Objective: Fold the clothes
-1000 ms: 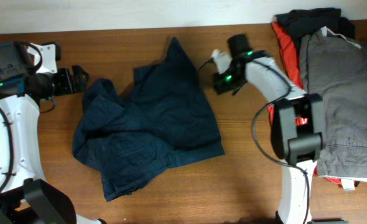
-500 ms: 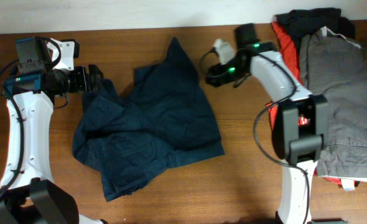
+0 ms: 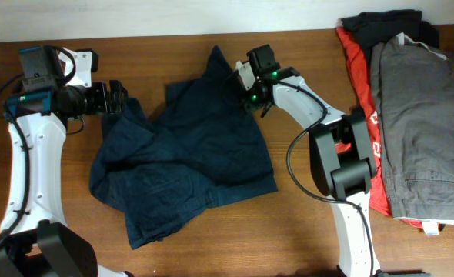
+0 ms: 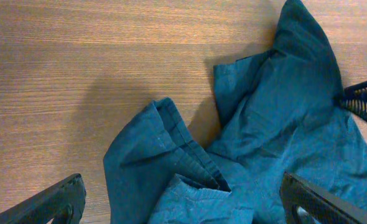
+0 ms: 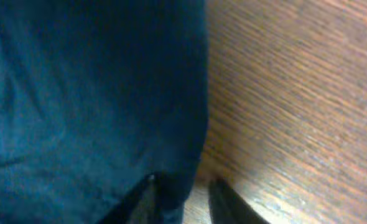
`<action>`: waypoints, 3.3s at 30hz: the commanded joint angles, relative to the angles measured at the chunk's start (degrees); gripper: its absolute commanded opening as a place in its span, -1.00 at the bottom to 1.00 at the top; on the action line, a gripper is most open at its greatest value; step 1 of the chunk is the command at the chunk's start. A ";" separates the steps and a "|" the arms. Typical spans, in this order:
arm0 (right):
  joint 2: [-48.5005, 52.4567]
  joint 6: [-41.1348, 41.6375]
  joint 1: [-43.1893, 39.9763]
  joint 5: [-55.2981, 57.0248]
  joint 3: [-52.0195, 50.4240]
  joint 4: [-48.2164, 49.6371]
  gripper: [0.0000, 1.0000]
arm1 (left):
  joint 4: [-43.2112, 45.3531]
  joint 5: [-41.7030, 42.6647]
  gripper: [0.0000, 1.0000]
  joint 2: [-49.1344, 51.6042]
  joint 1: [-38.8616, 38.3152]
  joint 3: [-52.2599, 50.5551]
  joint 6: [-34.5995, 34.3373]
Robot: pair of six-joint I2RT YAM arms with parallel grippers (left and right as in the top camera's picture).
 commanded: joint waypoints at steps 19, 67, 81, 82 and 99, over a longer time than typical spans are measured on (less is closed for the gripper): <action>-4.02 3.34 -11.85 2.36 4.70 -9.07 -0.92 | 0.83 -0.20 0.98 2.21 -3.06 0.42 -0.04; -3.78 0.76 -12.22 -11.23 5.38 -17.73 -0.03 | 11.39 -24.17 -0.99 17.27 -11.96 11.19 -7.98; -3.78 0.76 -12.22 -11.23 5.38 -17.68 -0.03 | 10.45 -28.59 0.98 17.31 -0.74 11.19 -13.05; -3.78 0.76 -12.22 -11.23 5.38 -17.68 -0.03 | 10.40 -27.50 0.99 17.29 -0.63 11.21 -12.94; -3.78 0.74 -12.24 -11.21 5.38 -17.31 0.07 | -26.53 -1.42 0.88 11.85 -6.93 9.94 -7.19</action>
